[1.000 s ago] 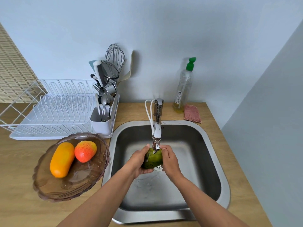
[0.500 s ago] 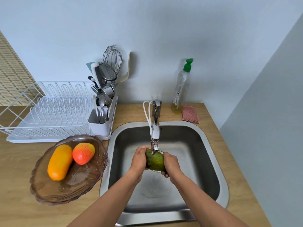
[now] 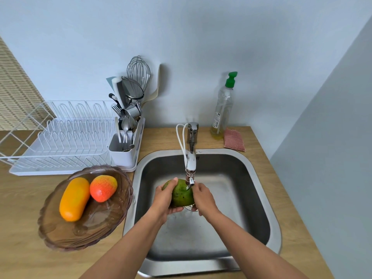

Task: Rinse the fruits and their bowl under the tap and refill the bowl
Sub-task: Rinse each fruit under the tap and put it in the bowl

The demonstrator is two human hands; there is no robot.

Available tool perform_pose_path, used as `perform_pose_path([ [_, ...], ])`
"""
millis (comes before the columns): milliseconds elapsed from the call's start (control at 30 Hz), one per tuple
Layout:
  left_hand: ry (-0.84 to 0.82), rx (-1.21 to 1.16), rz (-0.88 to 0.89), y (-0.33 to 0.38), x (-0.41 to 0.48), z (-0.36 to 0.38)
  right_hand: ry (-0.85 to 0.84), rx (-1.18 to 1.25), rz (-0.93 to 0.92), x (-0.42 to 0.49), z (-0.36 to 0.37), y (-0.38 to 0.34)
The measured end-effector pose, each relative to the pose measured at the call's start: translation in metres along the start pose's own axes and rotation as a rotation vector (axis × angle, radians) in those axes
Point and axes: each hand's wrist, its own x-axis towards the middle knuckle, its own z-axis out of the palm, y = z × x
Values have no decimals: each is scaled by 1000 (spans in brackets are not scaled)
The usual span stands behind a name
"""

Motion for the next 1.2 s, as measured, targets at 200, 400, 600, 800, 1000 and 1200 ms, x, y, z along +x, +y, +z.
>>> perform_pose_path([
  [200,-11,-38,12,-3,0,-1,67,-100,-85,0,8,-13],
  [400,18,12,45,1,-5,-2,84,-246,-67,-1,7,-18],
  [600,-14,125,78,2,-10,-3,30,-243,42,-2,-1,-20],
  [800,-9,125,131,5,-10,2,-145,155,258,-5,-6,-10],
  [1000,55,38,36,0,-3,9,-97,43,106,-6,-3,-2],
  [1200,-41,114,-39,-4,-2,11,-71,111,-31,-4,-9,-12],
])
